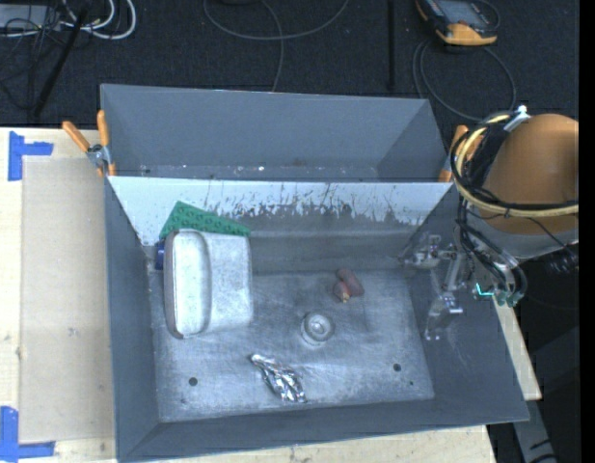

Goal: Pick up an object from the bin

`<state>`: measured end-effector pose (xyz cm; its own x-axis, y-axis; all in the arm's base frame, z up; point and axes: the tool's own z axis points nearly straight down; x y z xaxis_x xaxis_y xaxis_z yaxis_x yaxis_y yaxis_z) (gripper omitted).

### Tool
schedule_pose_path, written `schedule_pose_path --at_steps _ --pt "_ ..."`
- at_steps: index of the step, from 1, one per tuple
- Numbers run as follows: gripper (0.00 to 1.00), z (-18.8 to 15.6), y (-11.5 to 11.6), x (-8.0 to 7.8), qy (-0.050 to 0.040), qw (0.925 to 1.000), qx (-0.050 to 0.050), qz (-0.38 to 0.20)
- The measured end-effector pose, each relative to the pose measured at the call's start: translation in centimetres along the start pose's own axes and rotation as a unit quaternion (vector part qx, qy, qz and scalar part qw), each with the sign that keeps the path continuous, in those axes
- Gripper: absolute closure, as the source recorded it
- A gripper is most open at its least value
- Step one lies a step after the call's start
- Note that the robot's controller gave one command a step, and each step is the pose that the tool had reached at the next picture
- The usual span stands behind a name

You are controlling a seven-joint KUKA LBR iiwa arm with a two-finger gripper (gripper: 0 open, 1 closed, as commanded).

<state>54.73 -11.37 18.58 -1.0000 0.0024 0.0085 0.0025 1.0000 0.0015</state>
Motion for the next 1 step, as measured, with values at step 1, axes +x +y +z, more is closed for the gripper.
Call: schedule_pose_path --at_steps 1 --pt "0.0 10.93 9.24 -5.19 -0.0153 0.9962 -0.001 -0.086"
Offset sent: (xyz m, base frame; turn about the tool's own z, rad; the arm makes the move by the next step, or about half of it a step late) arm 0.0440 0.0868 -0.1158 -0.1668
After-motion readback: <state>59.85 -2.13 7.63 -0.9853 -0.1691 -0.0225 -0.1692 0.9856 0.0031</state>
